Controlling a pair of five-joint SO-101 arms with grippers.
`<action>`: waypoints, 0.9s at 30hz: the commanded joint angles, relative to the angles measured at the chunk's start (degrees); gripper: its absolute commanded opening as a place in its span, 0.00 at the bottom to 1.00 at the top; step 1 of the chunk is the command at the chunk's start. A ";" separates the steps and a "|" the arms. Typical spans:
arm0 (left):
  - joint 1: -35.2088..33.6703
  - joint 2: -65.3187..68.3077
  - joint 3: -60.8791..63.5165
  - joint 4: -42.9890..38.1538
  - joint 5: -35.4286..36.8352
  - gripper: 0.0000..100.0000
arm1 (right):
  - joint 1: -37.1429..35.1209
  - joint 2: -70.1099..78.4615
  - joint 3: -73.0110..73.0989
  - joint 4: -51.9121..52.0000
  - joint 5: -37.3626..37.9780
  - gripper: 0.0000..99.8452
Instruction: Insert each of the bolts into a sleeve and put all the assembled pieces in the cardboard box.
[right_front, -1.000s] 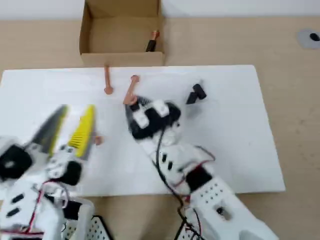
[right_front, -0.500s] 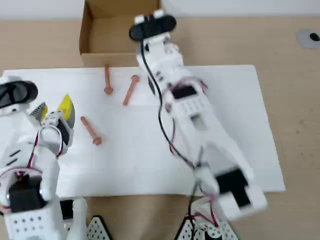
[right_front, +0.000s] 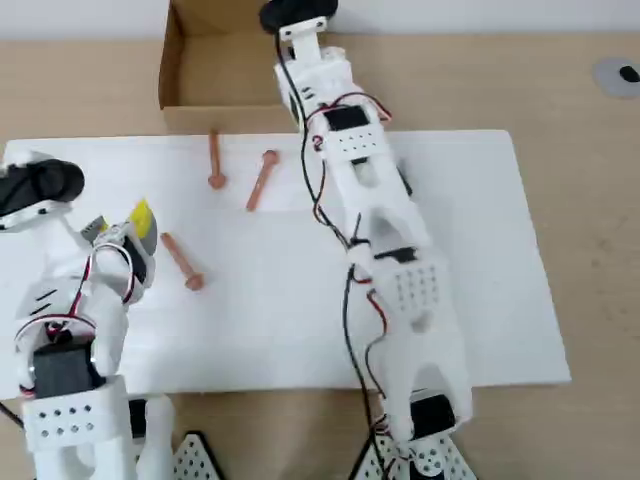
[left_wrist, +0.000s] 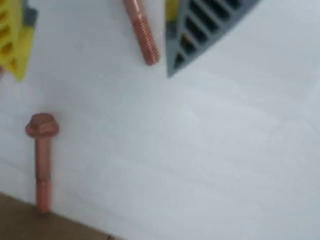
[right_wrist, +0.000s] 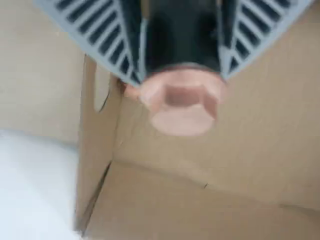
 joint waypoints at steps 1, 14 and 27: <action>-0.44 0.22 0.26 -1.49 0.26 0.20 | 1.19 7.52 -19.12 0.26 2.46 0.01; -0.70 0.22 0.35 -0.88 3.08 0.20 | 0.92 24.75 -38.73 11.34 5.89 0.06; -1.05 12.88 -6.95 4.22 10.90 0.20 | 0.13 25.19 -41.71 17.49 5.89 0.28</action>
